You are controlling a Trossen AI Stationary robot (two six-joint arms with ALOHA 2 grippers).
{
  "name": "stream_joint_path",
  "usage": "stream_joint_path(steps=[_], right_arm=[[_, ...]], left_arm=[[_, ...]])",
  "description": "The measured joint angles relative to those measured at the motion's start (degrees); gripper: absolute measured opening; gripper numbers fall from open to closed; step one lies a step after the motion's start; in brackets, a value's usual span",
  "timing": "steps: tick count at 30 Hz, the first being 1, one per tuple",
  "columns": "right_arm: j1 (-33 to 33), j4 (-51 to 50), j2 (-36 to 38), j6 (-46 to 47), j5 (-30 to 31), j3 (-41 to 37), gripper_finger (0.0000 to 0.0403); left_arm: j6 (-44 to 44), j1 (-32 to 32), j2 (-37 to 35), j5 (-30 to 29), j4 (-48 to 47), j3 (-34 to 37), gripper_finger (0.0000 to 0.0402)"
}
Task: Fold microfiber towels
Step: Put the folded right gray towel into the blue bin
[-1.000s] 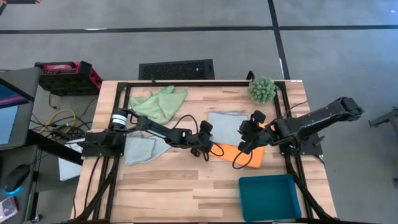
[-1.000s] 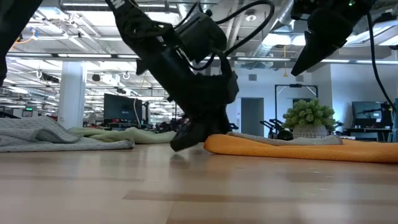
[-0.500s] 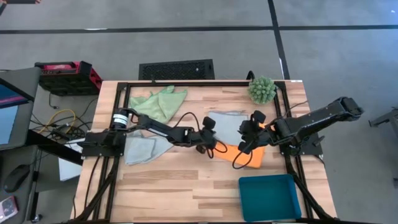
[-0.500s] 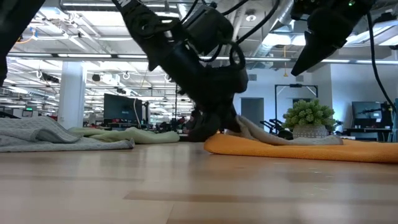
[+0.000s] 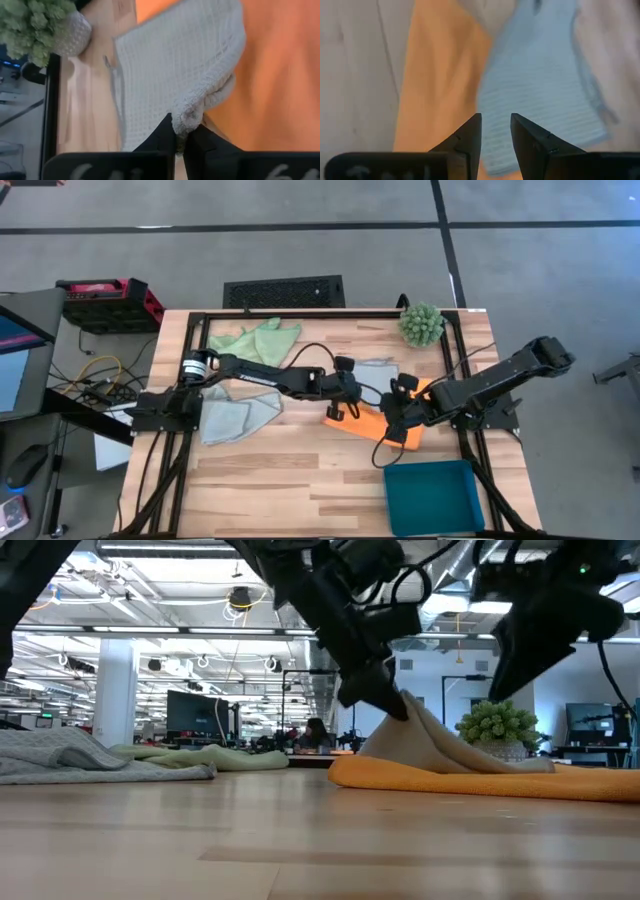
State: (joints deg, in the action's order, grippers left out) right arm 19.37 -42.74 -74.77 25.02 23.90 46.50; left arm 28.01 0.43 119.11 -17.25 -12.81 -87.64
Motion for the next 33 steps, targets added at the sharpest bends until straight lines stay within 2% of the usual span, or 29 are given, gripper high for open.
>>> stream_joint_path(steps=[3, 9, 15, 21, 26, 33], right_arm=[[-0.9, 0.6, -1.7, -1.2, -2.4, 0.0, 0.0145], [-1.1, 8.1, -5.4, -8.9, -2.4, 0.0, 0.0190], [-1.7, 11.1, -8.6, -8.7, 2.4, 0.0, 0.0225], [-2.9, 12.0, -11.5, -7.0, 2.8, 0.0, 0.0230], [-4.2, 12.6, -14.5, -7.4, 2.8, 0.1, 0.0227], [-6.0, 12.7, -15.7, -7.5, 3.0, 0.1, 0.0227]], left_arm=[[-0.6, 0.0, 0.0, 1.4, -0.2, -0.8, 0.0002], [-3.1, -0.1, 0.0, 1.8, -0.3, -1.2, 0.0001], [-3.4, -0.7, 0.0, 1.8, -0.8, -1.2, 0.0001], [-3.4, -0.9, -0.3, 2.1, -0.8, -1.1, 0.0001], [-3.7, -0.8, -2.2, 5.0, 0.0, -1.2, 0.0001], [-3.7, -0.9, -3.4, 5.1, -1.6, -1.1, 0.0000]])
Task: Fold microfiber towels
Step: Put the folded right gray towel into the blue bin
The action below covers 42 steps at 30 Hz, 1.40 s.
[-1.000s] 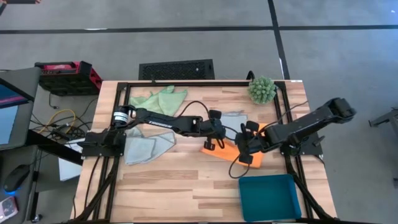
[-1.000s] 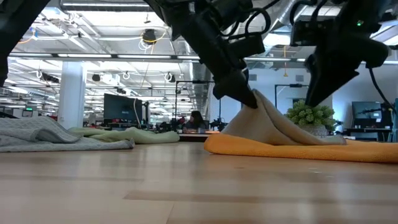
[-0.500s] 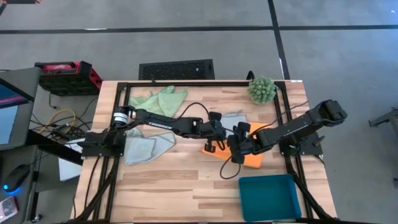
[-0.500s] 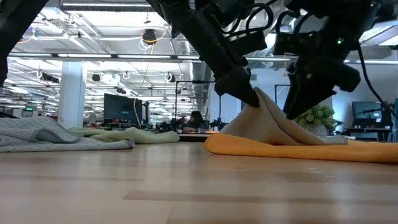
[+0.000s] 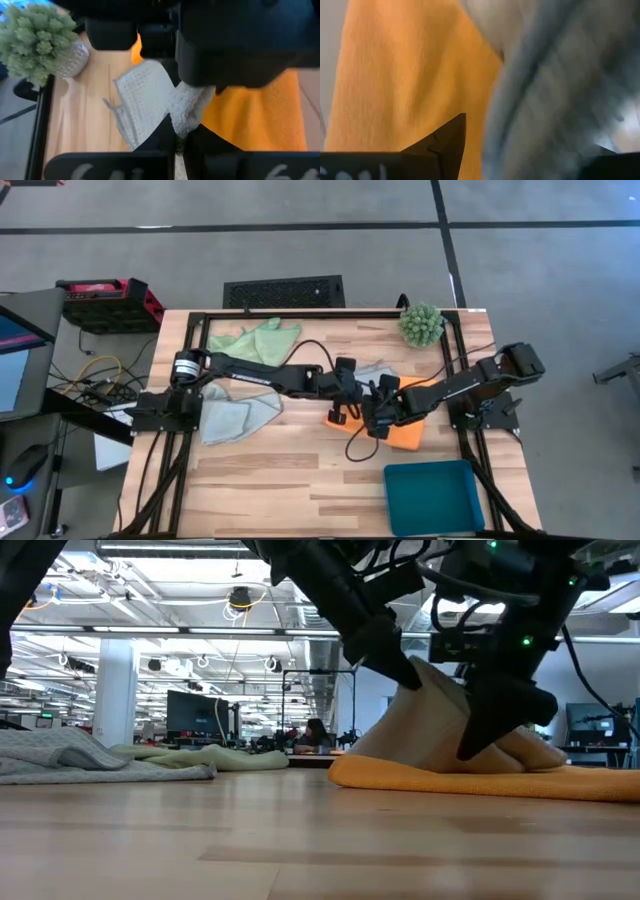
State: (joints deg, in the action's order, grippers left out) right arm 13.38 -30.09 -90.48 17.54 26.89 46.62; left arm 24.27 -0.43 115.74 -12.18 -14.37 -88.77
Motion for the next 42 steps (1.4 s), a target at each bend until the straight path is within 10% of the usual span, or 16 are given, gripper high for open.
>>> stream_joint_path(steps=[8, 17, 42], right_arm=[[-0.1, -0.3, 0.0, 0.0, 0.1, 0.0, 0.0205], [0.3, -5.9, 2.3, 0.0, 0.2, 0.0, 0.0017], [20.2, -20.1, 23.5, 9.8, -7.8, 0.1, 0.0017]], left_arm=[[-1.1, 0.0, 0.0, -0.3, -2.0, 0.0, 0.0000], [-2.6, -0.3, 0.0, -0.3, -4.2, 0.0, 0.0000], [-10.5, -10.8, 0.2, -3.7, 9.6, 0.0, 0.0000]])
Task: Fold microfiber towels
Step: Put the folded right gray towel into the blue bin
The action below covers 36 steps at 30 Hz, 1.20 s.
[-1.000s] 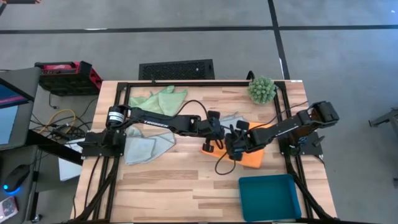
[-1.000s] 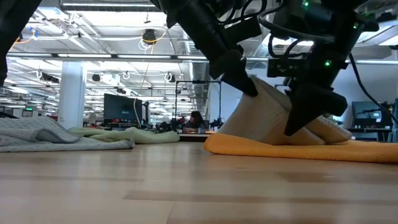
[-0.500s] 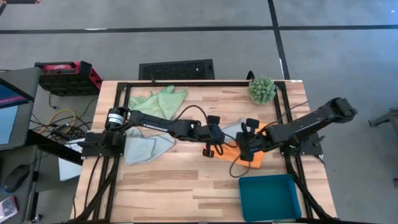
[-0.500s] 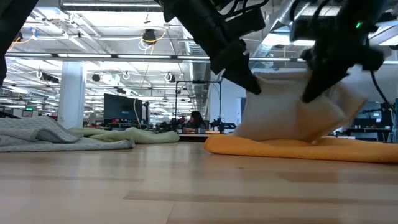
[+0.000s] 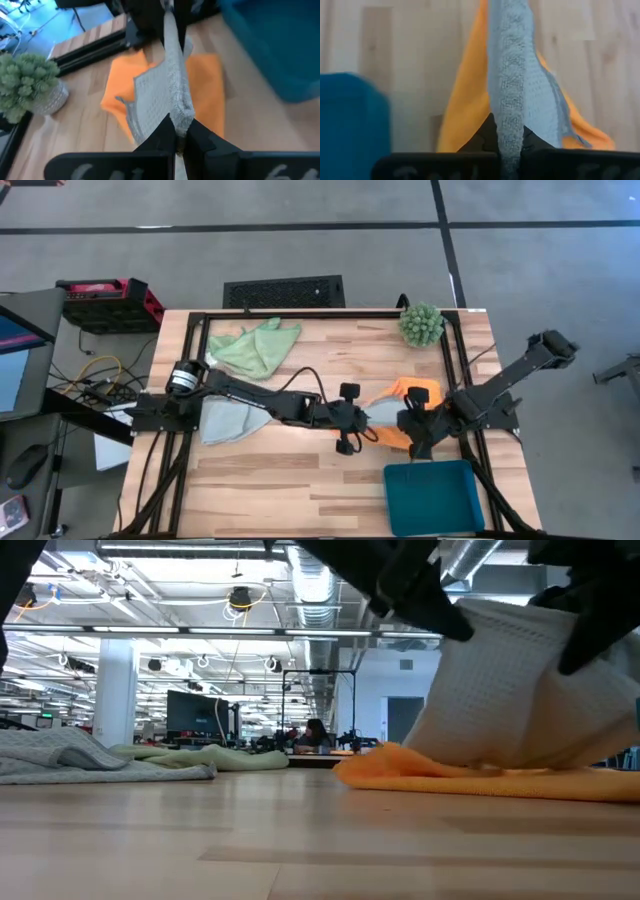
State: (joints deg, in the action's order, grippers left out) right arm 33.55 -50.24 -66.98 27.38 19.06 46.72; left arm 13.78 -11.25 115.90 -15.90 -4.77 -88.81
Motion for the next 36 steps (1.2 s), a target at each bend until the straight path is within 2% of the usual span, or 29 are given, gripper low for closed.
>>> stream_joint_path(steps=[5, 11, 14, 21, 29, 32, 36], right_arm=[[5.2, 0.4, 0.0, 2.6, -0.9, 0.2, 0.0011], [11.3, 0.2, 0.0, 7.3, -1.6, 0.1, 0.0022], [13.8, -0.2, 0.0, 10.2, -1.9, 0.1, 0.0016], [20.7, -1.1, -0.1, 15.8, -5.2, 1.9, 0.0020], [29.9, -0.5, -0.1, 25.2, -4.2, 2.1, 0.0012], [33.1, -0.1, -0.1, 28.9, -2.8, 2.3, 0.0015], [36.2, 2.4, -1.0, 31.3, -1.2, 2.3, 0.0022]], left_arm=[[-1.5, -2.1, 0.5, -0.9, 3.7, 0.0, 0.0000], [-2.5, -4.1, 2.9, -0.9, 9.1, 0.0, 0.0000], [-3.3, -4.8, 4.7, -1.1, 9.1, -2.0, 0.0000], [-1.2, -7.0, 12.6, -1.1, 1.3, -15.3, 0.0000], [-1.1, -8.4, 21.0, -1.0, -12.3, -34.1, 0.0000], [-1.1, -8.7, 22.3, -0.9, -14.9, -38.1, 0.0000], [-2.6, -9.5, 22.4, -0.5, -14.7, -38.6, 0.0000]])
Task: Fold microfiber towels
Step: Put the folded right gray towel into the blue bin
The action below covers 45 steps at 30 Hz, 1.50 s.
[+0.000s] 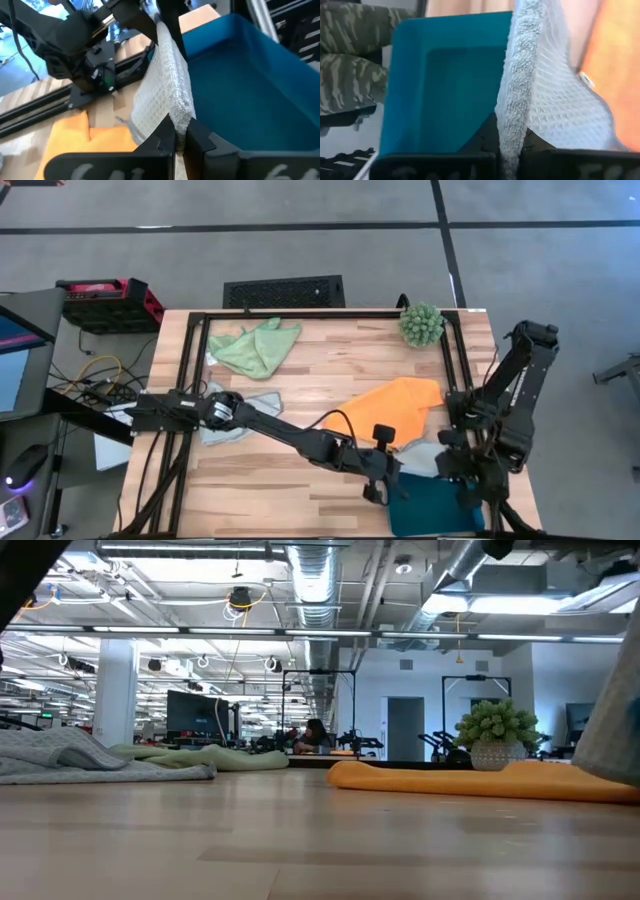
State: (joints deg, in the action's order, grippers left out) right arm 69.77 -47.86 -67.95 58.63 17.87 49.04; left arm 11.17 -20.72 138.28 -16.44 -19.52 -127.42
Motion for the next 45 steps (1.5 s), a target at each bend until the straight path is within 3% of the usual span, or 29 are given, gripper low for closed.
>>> stream_joint_path(steps=[5, 15, 19, 32, 35, 40, 45], right_arm=[[2.2, 4.2, -2.5, -0.1, 0.5, 0.0, 0.0012], [4.0, 12.7, -9.4, -0.8, 0.2, -0.1, 0.0020], [4.0, 15.9, -11.7, -2.1, -1.6, 0.0, 0.0014], [4.1, 17.9, -14.9, -2.1, -3.8, -0.1, 0.0022], [4.1, 17.7, -14.8, -2.1, -4.5, -0.1, 0.0027], [4.7, 17.3, -14.9, -2.2, -11.5, -0.3, 0.0052], [4.7, 17.3, -14.9, -2.1, -10.5, -0.7, 0.0076]], left_arm=[[-2.9, -1.1, 1.0, 3.5, 1.0, -0.1, 0.0000], [-6.5, -3.9, 3.6, 3.8, 3.8, 0.0, 0.0000], [-6.2, -4.6, 5.2, 7.1, 7.5, -0.1, 0.0000], [-12.5, -5.3, 7.7, 6.6, 10.4, 0.1, 0.0001], [-16.4, -5.0, 8.0, 6.6, 10.2, 0.0, 0.0012], [-18.4, -4.9, 8.0, 7.2, 7.2, 0.2, 0.0039], [-18.1, -4.8, 8.0, 7.4, 7.1, 0.2, 0.0072]])
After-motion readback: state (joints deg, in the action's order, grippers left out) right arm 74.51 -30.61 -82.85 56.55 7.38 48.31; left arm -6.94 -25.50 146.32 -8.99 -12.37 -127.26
